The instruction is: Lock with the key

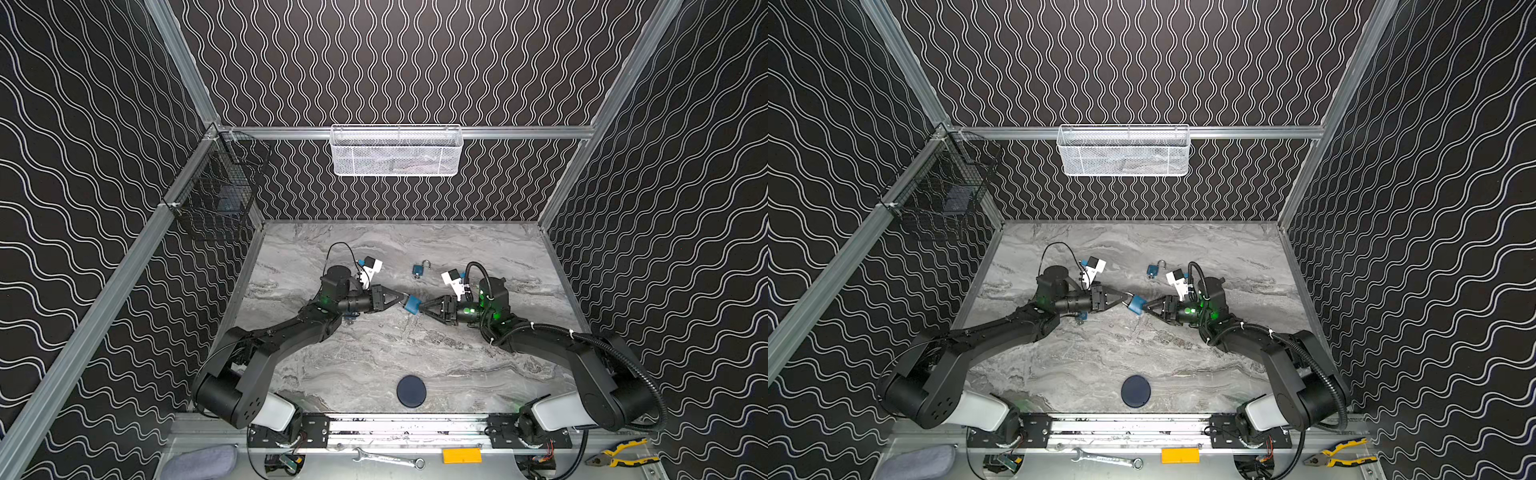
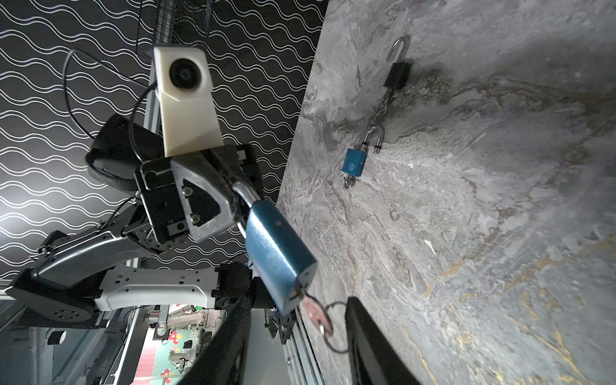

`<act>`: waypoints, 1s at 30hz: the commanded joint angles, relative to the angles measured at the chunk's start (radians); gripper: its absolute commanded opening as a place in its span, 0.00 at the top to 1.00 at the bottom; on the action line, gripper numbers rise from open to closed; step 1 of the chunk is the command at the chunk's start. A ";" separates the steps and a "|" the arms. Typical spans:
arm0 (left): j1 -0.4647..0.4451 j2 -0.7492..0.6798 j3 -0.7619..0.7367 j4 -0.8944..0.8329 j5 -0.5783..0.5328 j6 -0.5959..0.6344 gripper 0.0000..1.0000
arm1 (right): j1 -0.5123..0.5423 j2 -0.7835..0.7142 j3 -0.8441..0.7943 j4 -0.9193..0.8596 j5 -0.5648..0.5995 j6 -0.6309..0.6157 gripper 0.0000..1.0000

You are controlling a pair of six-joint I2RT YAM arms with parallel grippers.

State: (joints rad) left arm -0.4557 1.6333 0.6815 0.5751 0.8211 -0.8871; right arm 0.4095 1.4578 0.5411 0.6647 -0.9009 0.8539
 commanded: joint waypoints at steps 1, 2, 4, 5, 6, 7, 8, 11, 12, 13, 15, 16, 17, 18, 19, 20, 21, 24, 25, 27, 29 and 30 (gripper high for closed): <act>0.005 0.012 -0.006 0.122 0.013 -0.044 1.00 | 0.000 -0.006 -0.005 0.074 -0.009 0.023 0.54; 0.006 0.016 -0.012 0.144 0.015 -0.057 1.00 | 0.000 -0.006 -0.014 0.094 -0.012 0.032 0.54; 0.006 0.027 -0.016 0.178 0.021 -0.077 1.00 | 0.000 -0.001 -0.033 0.160 -0.022 0.064 0.55; 0.005 0.031 -0.020 0.193 0.024 -0.086 1.00 | 0.000 0.004 -0.039 0.188 -0.026 0.080 0.56; 0.005 0.034 -0.024 0.204 0.024 -0.091 1.00 | 0.000 0.008 -0.043 0.206 -0.027 0.090 0.58; 0.006 0.036 -0.026 0.210 0.023 -0.094 1.00 | 0.000 0.011 -0.044 0.217 -0.029 0.095 0.59; 0.007 0.037 -0.028 0.216 0.021 -0.098 1.00 | -0.001 0.015 -0.047 0.231 -0.033 0.100 0.61; 0.007 0.034 -0.031 0.218 0.019 -0.101 1.00 | 0.000 0.018 -0.051 0.251 -0.036 0.111 0.64; 0.006 0.032 -0.031 0.211 0.019 -0.097 1.00 | 0.000 0.015 -0.052 0.255 -0.035 0.111 0.66; 0.007 0.030 -0.031 0.205 0.018 -0.094 1.00 | 0.000 0.014 -0.051 0.253 -0.034 0.111 0.67; 0.006 0.027 -0.030 0.192 0.016 -0.088 1.00 | 0.000 0.009 -0.048 0.236 -0.032 0.102 0.69; 0.007 0.027 -0.030 0.191 0.016 -0.086 1.00 | -0.001 0.007 -0.048 0.235 -0.032 0.100 0.71; 0.006 0.028 -0.030 0.191 0.016 -0.088 1.00 | 0.000 0.005 -0.047 0.231 -0.031 0.098 0.73; 0.007 0.029 -0.029 0.191 0.017 -0.088 1.00 | 0.000 0.004 -0.048 0.228 -0.032 0.096 0.73; 0.006 0.031 -0.029 0.193 0.019 -0.089 1.00 | 0.000 0.002 -0.047 0.230 -0.032 0.094 0.75; 0.006 0.032 -0.030 0.199 0.018 -0.093 1.00 | 0.000 0.002 -0.050 0.238 -0.033 0.098 0.76; 0.007 0.035 -0.030 0.204 0.017 -0.095 1.00 | 0.000 0.002 -0.052 0.246 -0.034 0.101 0.76; 0.006 0.038 -0.032 0.216 0.018 -0.102 1.00 | 0.000 0.004 -0.052 0.248 -0.034 0.103 0.80; 0.007 0.040 -0.033 0.219 0.018 -0.102 1.00 | 0.000 0.004 -0.052 0.248 -0.033 0.105 0.81; 0.006 0.041 -0.035 0.222 0.018 -0.107 1.00 | 0.000 0.006 -0.052 0.248 -0.033 0.103 0.85; 0.006 0.040 -0.036 0.218 0.016 -0.105 1.00 | -0.001 0.006 -0.053 0.247 -0.029 0.103 0.87; 0.008 0.039 -0.035 0.217 0.017 -0.105 1.00 | 0.000 0.006 -0.053 0.248 -0.029 0.102 0.88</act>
State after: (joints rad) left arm -0.4500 1.6695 0.6468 0.7479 0.8417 -0.9913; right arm 0.4084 1.4677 0.4896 0.8429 -0.9173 0.9535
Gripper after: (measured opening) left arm 0.101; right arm 0.125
